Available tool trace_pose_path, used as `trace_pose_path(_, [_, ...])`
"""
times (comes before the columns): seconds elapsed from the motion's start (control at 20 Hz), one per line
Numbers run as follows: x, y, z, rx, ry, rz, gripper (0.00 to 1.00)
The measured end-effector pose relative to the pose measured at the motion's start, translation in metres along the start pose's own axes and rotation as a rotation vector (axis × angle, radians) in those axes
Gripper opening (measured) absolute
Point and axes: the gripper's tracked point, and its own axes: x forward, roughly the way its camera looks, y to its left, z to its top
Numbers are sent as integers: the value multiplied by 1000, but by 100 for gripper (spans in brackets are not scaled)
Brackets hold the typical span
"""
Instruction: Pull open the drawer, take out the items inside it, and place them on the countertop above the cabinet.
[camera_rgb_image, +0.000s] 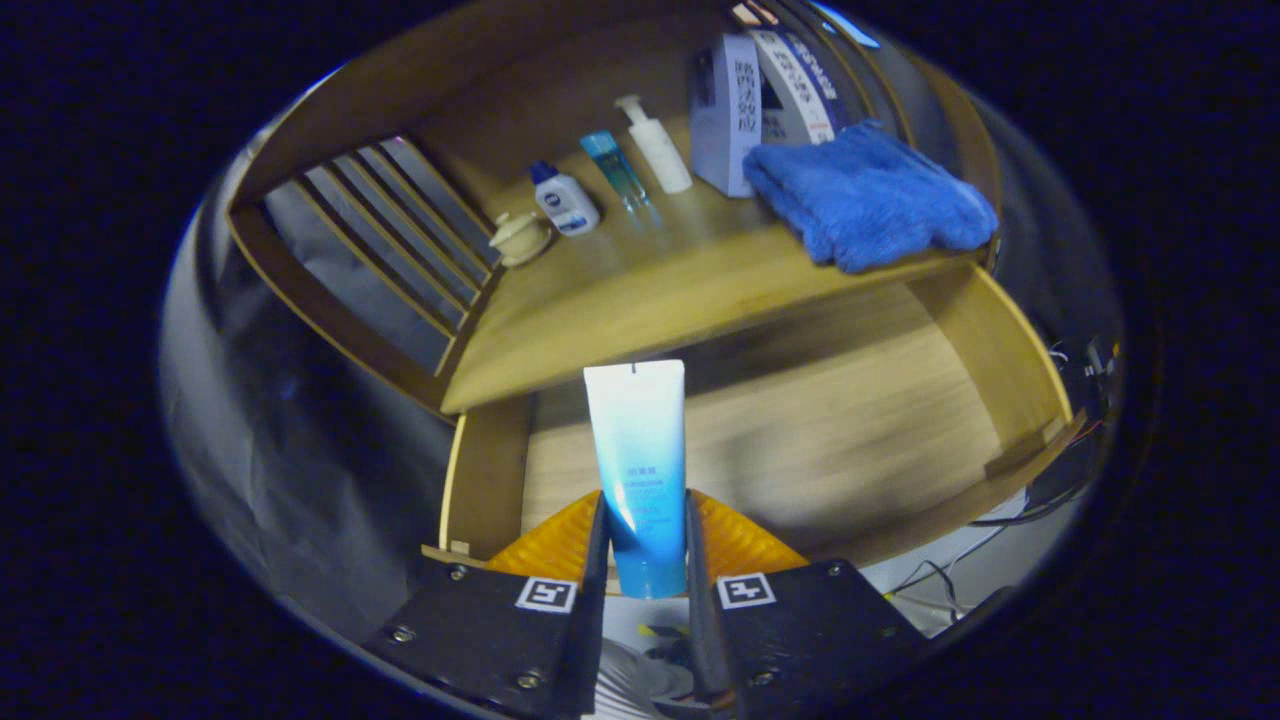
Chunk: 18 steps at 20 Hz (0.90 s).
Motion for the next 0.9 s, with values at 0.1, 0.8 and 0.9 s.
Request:
trace_pose_path(0.1, [-13,0,9,-16,-67,17,36])
trace_pose_path(0.8, [97,5,108,-76,-218,-78,36])
trace_pose_path(0.9, [118,6,125,-71,-245,-98,36])
